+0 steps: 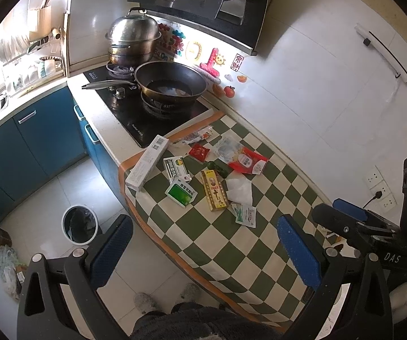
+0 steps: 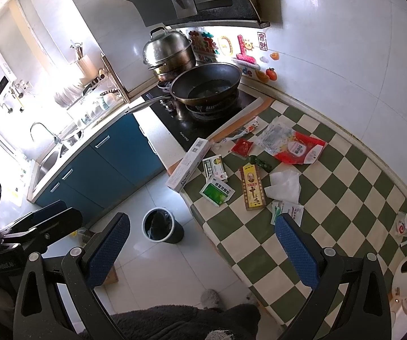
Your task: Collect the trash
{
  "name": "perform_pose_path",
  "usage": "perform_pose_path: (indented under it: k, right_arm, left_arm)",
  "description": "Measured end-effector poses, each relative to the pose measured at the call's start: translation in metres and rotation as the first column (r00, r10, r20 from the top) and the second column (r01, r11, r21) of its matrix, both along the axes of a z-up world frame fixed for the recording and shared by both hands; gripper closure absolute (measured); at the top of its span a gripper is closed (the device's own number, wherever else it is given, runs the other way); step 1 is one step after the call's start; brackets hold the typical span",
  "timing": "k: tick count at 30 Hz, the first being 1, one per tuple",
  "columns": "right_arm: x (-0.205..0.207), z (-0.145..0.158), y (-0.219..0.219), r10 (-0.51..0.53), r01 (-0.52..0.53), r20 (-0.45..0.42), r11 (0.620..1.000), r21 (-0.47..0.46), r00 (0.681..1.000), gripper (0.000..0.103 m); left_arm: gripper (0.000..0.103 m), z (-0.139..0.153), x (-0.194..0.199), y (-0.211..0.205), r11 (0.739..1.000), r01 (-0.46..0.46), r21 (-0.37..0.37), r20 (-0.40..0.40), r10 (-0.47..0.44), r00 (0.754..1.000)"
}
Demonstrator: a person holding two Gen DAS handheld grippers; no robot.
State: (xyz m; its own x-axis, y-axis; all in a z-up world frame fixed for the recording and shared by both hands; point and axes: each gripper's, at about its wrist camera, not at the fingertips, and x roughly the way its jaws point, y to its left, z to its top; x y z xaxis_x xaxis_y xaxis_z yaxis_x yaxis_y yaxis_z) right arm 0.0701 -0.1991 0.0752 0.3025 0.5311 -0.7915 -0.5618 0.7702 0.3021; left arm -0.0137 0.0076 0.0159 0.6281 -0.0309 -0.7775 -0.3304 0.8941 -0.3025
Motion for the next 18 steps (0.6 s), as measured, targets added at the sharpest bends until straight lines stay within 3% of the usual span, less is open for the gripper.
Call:
perform_pose_path:
  k: [4, 6, 9, 11, 14, 18]
  right_arm:
    - [0.001, -0.001, 0.001, -0.013, 0.013, 0.006, 1.0, -0.003, 1.0, 0.0]
    - [0.002, -0.004, 0.003, -0.052, 0.053, 0.019, 0.998, -0.018, 0.998, 0.0]
    - [0.011, -0.021, 0.009, -0.13, 0.131, 0.023, 0.99, -0.05, 0.991, 0.0]
    - [0.02, -0.045, 0.016, -0.189, 0.19, 0.021, 0.978, -0.084, 0.982, 0.0]
    - [0.043, -0.087, 0.029, -0.243, 0.24, -0.005, 0.96, -0.142, 0.97, 0.0]
    - [0.091, -0.152, 0.052, -0.294, 0.276, -0.043, 0.93, -0.243, 0.955, 0.0]
  left_arm:
    - [0.0, -0.003, 0.002, 0.006, 1.0, -0.002, 0.029, -0.007, 0.002, 1.0]
    - [0.0, -0.01, 0.006, 0.015, 0.992, -0.032, 0.124, -0.025, 0.036, 0.999]
    - [0.0, -0.032, 0.025, 0.033, 0.954, -0.082, 0.289, -0.072, 0.107, 0.992]
    - [0.0, -0.056, 0.042, 0.052, 0.932, -0.097, 0.35, -0.114, 0.145, 0.983]
    - [0.0, -0.094, 0.067, 0.082, 0.923, -0.069, 0.378, -0.177, 0.145, 0.973]
    - [0.0, -0.15, 0.115, 0.114, 0.914, -0.003, 0.407, -0.304, 0.138, 0.942]
